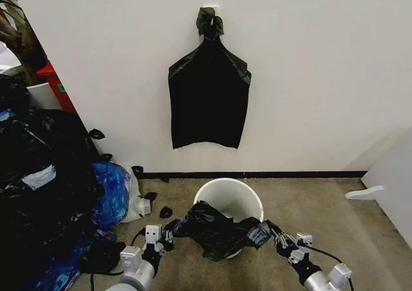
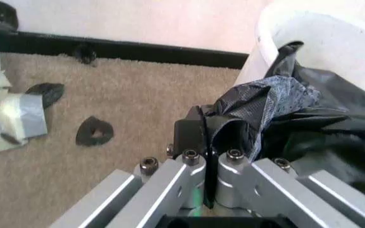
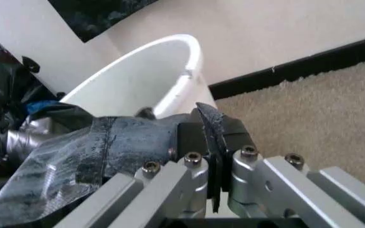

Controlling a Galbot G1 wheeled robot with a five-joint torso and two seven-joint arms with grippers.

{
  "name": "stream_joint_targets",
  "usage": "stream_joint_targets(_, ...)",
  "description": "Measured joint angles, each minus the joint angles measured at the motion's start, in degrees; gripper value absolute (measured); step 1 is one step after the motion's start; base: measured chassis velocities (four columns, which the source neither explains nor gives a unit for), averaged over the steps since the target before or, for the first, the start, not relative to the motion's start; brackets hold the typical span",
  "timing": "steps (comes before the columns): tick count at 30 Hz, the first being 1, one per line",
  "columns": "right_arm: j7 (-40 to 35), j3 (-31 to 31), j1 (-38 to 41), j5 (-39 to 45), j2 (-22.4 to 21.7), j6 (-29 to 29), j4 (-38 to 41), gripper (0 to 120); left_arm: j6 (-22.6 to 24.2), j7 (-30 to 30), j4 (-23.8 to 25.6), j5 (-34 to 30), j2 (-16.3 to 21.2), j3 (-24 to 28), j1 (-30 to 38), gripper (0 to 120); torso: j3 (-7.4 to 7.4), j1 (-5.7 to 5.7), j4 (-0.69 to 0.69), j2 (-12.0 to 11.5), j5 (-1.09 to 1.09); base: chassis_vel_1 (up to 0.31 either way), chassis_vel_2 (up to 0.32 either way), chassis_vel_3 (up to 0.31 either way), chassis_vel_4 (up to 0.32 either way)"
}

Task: Place the garbage bag over the trash bin.

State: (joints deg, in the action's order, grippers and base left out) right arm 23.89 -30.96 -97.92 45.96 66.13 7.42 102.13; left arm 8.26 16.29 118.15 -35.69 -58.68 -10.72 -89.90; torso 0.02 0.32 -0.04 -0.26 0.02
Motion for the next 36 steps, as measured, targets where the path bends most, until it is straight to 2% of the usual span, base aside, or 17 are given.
stream_joint_targets(5, 4.95, -0.59, 2.38, 1.15, 0.7, 2.3, -5.09, 0, -0.23, -0.65, -1.35, -0.02, -0.2, 0.77, 1.7, 0, 0.0, 0.0, 0.0, 0.0, 0.0, 0.0, 0.0, 0.0, 0.0)
stream_joint_targets(11, 7.33, -1.06, 5.14, 1.12, 1.56, 3.87, -8.3, 0, -0.92, -1.44, -2.43, 0.22, -0.46, 1.06, 2.23, 0, 0.0, 0.0, 0.01, 0.0, -0.01, 0.0, 0.0, 0.0, 0.0)
stream_joint_targets(26, 10.99, -0.68, 12.51, 0.88, 1.81, 3.95, -14.42, 0, -1.15, -2.22, -4.81, -0.61, -0.91, 0.46, 6.69, 0, 0.0, 0.01, 0.01, 0.0, -0.01, 0.0, 0.0, 0.0, 0.0)
stream_joint_targets(36, 12.67, 0.14, 17.1, -0.27, 2.23, 3.69, -20.01, 0, -1.27, -3.05, -8.24, -1.27, -2.05, 1.01, 9.48, 0, 0.0, 0.01, 0.0, 0.0, -0.01, 0.0, 0.0, 0.0, 0.0)
